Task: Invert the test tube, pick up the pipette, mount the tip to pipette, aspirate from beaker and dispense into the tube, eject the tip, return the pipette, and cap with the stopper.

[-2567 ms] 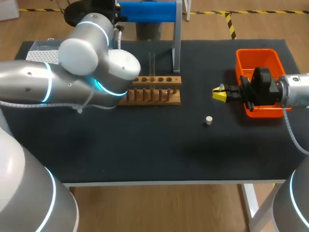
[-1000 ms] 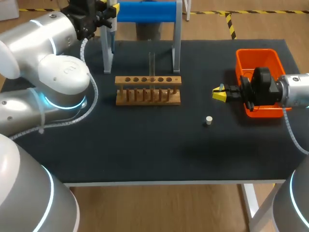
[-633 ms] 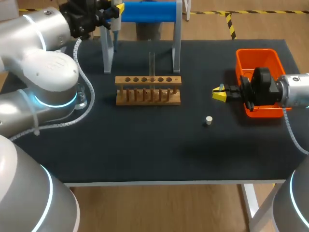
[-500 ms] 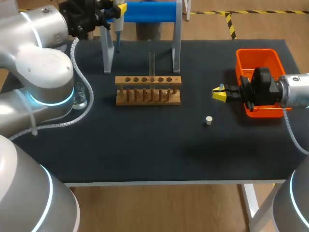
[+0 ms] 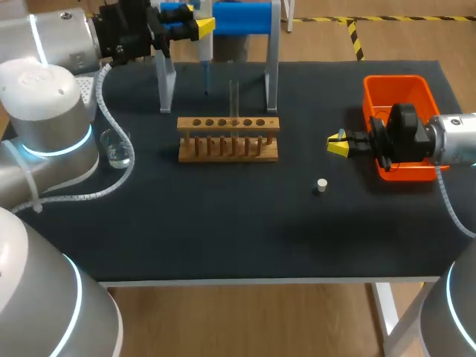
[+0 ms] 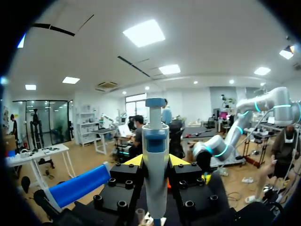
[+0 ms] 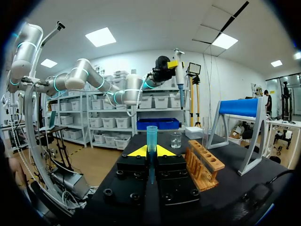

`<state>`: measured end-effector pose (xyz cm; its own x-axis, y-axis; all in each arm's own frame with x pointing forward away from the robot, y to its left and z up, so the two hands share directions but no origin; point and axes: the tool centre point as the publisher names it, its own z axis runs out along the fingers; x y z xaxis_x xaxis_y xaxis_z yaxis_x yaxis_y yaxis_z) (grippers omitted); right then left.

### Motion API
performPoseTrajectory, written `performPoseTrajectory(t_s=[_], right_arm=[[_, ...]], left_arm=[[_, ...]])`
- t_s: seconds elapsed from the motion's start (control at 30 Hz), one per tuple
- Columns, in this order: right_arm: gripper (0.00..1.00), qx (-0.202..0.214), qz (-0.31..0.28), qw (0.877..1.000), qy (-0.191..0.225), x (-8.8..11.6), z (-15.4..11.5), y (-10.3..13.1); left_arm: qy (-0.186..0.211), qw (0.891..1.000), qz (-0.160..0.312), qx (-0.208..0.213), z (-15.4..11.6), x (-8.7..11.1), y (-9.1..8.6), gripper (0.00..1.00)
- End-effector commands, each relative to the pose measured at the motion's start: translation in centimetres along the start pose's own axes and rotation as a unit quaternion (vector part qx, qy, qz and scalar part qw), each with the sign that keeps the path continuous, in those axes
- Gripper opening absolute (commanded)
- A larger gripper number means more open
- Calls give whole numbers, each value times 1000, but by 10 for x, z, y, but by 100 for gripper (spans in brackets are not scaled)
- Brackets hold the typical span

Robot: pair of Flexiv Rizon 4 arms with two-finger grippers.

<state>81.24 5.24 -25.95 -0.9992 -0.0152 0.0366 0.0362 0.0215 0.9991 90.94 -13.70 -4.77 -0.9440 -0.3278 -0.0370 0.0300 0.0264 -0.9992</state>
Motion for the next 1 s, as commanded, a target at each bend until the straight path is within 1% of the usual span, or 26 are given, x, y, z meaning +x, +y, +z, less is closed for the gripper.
performPoseTrajectory(t_s=[0.03, 0.2, 0.3, 0.33, 0.5, 0.53, 0.77, 0.9, 1.0], right_arm=[[0, 1, 0, 1000, -1, 1, 0, 0], [0, 1, 0, 1000, -1, 1, 0, 0], [0, 1, 0, 1000, -1, 1, 0, 0], [0, 1, 0, 1000, -1, 1, 0, 0], [0, 1, 0, 1000, -1, 1, 0, 0], [0, 1, 0, 1000, -1, 1, 0, 0], [0, 1, 0, 1000, -1, 1, 0, 0], [0, 1, 0, 1000, -1, 1, 0, 0], [0, 1, 0, 1000, -1, 1, 0, 0]], left_arm=[[0, 1000, -7, 2, -3, 16, -1, 0], [-5, 1000, -9, -22, 6, 35, -9, 0], [-2, 1000, -9, -23, 16, 49, -15, 0], [1, 1000, -9, -17, 18, 52, -17, 0], [8, 1000, -7, -15, 33, 68, -25, 0], [12, 1000, -10, -10, 35, 70, -25, 0], [25, 1000, -10, -13, 49, 83, -32, 0], [31, 999, -12, -12, 53, 86, -35, 0], [38, 999, -1, -11, 55, 88, -38, 0]])
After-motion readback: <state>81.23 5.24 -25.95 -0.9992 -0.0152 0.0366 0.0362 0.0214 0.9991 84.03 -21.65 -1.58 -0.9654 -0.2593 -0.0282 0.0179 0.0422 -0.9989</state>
